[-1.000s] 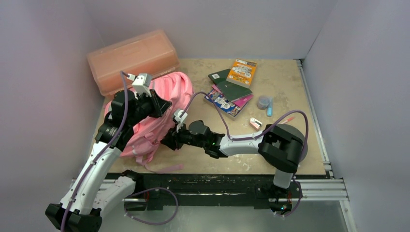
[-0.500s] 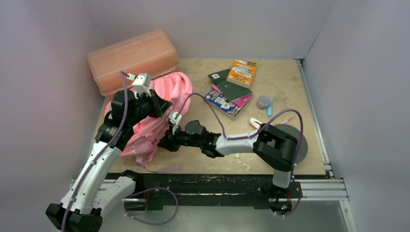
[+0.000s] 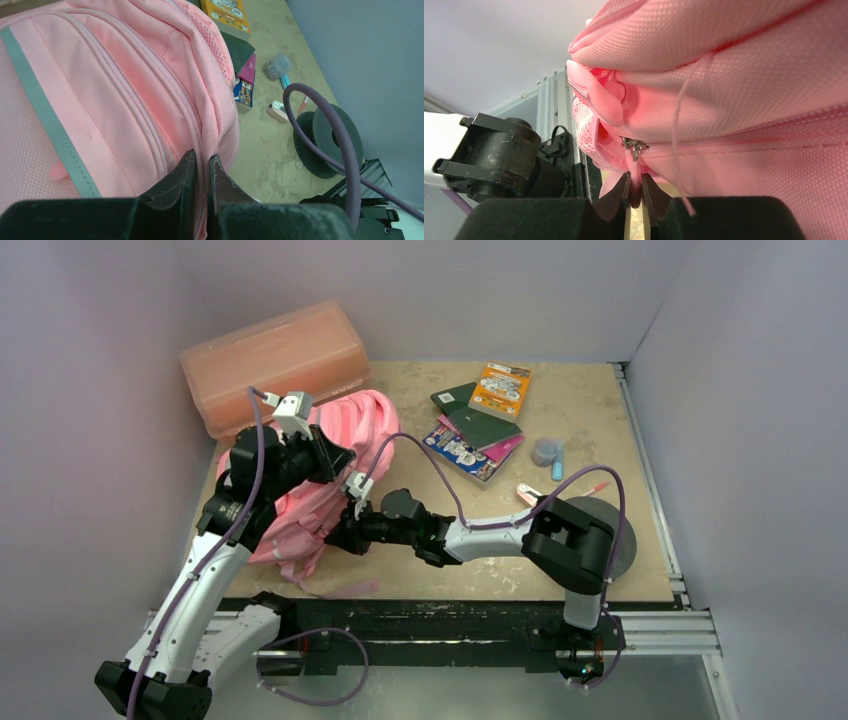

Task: Pack the student bag
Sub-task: Unzip the student bag at the center of the board.

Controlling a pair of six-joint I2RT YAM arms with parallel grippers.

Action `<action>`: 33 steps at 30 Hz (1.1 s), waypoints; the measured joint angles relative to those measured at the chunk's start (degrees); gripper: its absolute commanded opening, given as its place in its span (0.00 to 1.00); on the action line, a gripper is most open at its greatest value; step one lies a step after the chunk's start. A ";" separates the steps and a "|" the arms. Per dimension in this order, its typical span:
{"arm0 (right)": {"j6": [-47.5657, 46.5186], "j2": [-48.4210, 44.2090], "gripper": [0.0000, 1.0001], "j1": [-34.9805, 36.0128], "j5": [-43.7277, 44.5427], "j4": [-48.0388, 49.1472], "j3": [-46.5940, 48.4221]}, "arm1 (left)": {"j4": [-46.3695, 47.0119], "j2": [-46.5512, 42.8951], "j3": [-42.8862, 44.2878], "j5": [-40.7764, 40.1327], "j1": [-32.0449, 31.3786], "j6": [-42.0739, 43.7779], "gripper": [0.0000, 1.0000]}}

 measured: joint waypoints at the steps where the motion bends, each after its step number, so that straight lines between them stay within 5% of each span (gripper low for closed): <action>1: 0.00 -0.04 0.12 -0.02 0.00 -0.02 0.00 | 0.00 0.00 0.00 -0.02 0.00 0.02 0.00; 4: 0.04 -0.83 0.05 0.00 -0.02 -0.09 -0.52 | 0.00 -0.02 0.00 -0.04 0.00 0.07 0.00; 8: 0.28 -3.15 0.22 -0.02 -0.74 -0.17 -1.95 | 0.15 -0.02 0.00 0.07 0.00 0.07 0.00; 15: 1.70 -3.45 0.00 -0.83 -3.69 1.27 -2.19 | 0.07 -0.04 0.00 0.46 -0.02 0.11 0.00; 23: 2.58 -2.95 0.00 -1.36 -4.02 1.25 -1.84 | 0.02 -0.20 0.00 0.63 -0.02 0.57 0.00; 33: 3.17 -7.23 0.00 -0.24 6.34 -7.80 -1.44 | -0.94 -0.85 0.02 0.70 -0.04 3.52 0.00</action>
